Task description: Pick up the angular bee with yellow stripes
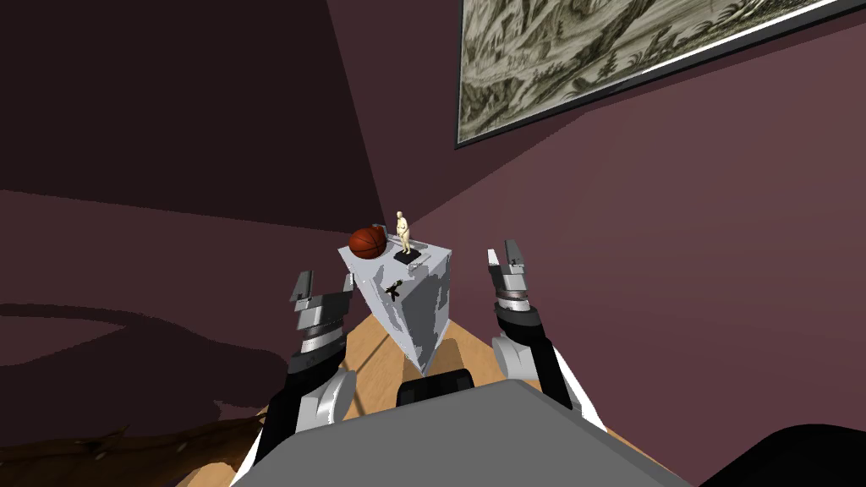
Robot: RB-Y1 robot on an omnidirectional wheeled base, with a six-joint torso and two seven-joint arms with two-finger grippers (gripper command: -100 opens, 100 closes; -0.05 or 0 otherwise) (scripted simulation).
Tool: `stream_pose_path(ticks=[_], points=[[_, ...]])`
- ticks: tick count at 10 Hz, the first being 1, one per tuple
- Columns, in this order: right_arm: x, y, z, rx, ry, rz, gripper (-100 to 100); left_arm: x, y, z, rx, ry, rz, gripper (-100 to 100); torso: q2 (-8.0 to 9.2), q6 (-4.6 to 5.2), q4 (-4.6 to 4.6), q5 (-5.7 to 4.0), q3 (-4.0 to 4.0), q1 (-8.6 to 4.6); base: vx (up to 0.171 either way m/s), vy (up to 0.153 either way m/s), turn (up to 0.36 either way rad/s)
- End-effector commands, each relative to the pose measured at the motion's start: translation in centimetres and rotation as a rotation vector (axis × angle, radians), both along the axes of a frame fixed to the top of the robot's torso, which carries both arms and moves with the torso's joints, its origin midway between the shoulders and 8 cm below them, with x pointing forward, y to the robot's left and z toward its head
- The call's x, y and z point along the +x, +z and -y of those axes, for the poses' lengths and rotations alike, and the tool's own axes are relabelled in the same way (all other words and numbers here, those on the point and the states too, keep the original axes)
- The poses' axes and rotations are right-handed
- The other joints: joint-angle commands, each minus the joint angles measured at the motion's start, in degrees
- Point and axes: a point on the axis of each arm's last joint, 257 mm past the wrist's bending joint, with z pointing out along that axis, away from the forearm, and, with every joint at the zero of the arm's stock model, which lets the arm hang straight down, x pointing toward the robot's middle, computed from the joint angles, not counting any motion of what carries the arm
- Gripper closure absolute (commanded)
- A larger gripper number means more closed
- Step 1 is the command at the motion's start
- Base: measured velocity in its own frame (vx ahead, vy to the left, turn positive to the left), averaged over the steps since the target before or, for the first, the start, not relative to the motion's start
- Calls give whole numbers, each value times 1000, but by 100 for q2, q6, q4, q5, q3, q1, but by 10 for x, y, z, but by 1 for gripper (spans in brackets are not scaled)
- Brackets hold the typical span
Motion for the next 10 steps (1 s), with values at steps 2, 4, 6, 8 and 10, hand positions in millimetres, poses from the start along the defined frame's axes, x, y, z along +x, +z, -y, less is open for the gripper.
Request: stream_pose_path(ticks=[2, 4, 6, 8, 10], points=[[0, 0, 0, 0, 0, 0, 0, 9, -8, 8, 31, -37, -49, -100, 1, 0, 0, 2, 1, 11, -7, 43, -11], [0, 0, 0, 0, 0, 0, 0, 18, -16, 14, 42, -64, -95, -100, 6, 0, 1, 6, 3, 25, -17, 70, -15], [0, 0, 0, 0, 0, 0, 0, 27, -25, 20, 48, -90, -146, -100, 7, 0, 1, 7, 4, 31, -21, 76, -16], [0, 0, 0, 0, 0, 0, 0, 33, -33, 23, 48, -103, -185, -100, 4, 0, 1, 6, 3, 22, -9, 52, -9], [0, 0, 0, 0, 0, 0, 0, 38, -40, 26, 47, -116, -219, -100, 6, 0, 1, 6, 3, 27, -18, 65, -16]])
